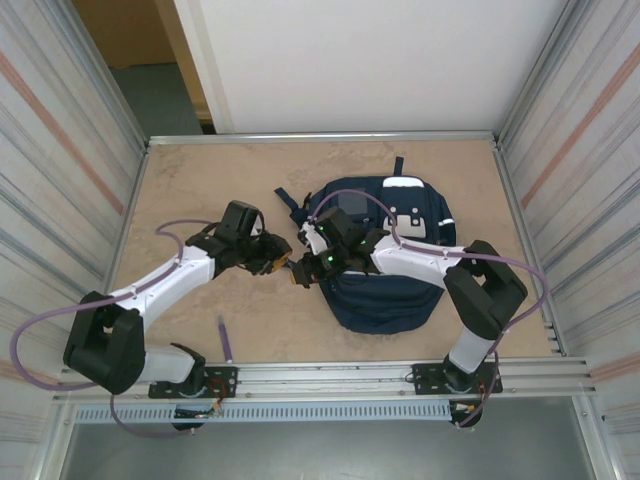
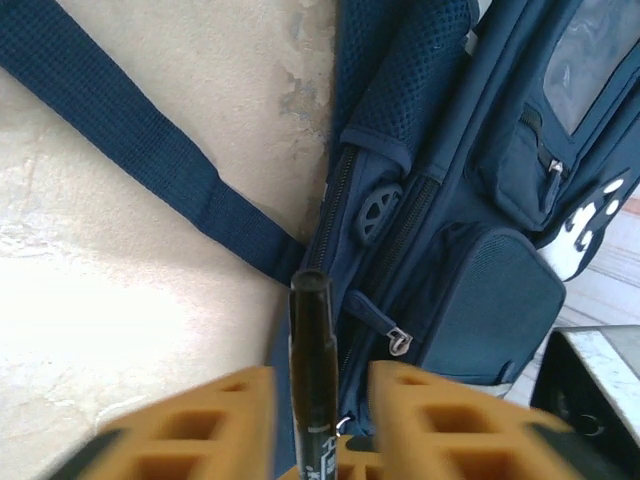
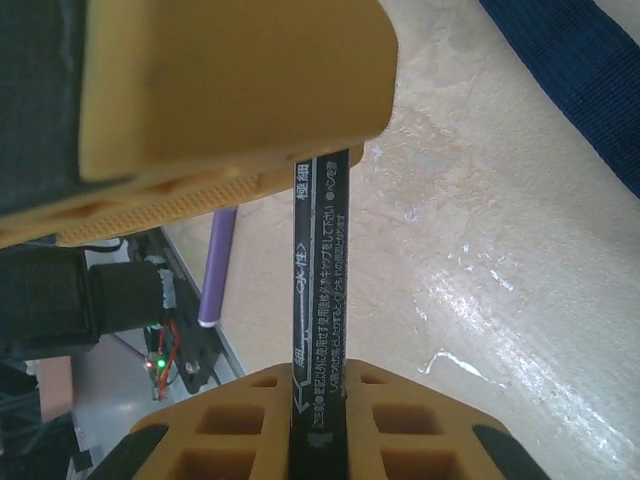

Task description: Pack the student bag

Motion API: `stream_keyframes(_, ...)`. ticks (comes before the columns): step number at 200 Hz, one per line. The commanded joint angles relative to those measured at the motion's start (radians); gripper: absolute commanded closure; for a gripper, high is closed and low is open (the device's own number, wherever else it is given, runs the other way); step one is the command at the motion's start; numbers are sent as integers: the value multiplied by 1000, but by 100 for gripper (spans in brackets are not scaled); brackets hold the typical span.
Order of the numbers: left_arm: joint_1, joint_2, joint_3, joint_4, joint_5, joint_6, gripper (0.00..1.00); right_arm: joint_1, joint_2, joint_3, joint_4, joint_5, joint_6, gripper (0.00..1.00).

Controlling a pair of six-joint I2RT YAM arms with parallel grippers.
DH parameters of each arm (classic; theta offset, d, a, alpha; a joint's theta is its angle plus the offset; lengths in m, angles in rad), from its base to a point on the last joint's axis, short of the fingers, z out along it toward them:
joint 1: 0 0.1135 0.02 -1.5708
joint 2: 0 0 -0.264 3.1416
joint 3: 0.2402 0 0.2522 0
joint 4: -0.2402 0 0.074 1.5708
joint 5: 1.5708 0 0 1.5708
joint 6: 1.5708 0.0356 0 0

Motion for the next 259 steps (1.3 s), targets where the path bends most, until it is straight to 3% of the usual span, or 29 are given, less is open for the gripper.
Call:
stream_keyframes(1, -8, -7, -31, 91, 39, 29, 48, -29, -14, 15, -20, -23, 27, 95)
stream_keyframes(17, -8, -27, -41, 143, 39, 75, 40, -60, -60, -3, -37, -8, 20, 95)
stream_keyframes(44, -39, -44, 5, 177, 4, 303, 32, -170, -160, -3, -154, 59, -37, 94)
stream_keyframes(63, -165, -25, 45, 201, -147, 494, 27, -277, -252, -24, -235, 166, -71, 93)
stream_keyframes(84, -251, 54, 82, 256, -129, 604, 27, -393, -354, -67, -267, 289, -67, 94)
stream_keyframes(126, -333, 206, 147, 229, -81, 500, 30, -561, -579, -189, -272, 437, -45, 94)
stream_keyframes(146, -342, 255, 204, 101, -112, 467, 31, -625, -651, -208, -285, 438, -51, 93)
stream_keyframes(173, -336, 287, 238, -3, -155, 408, 31, -654, -703, -228, -291, 468, -67, 94)
stream_keyframes(208, -336, 337, 277, 7, -63, 371, 32, -662, -724, -235, -305, 468, -80, 94)
stream_keyframes(259, -336, 422, 316, 84, 75, 312, 52, -663, -767, -263, -296, 465, -77, 94)
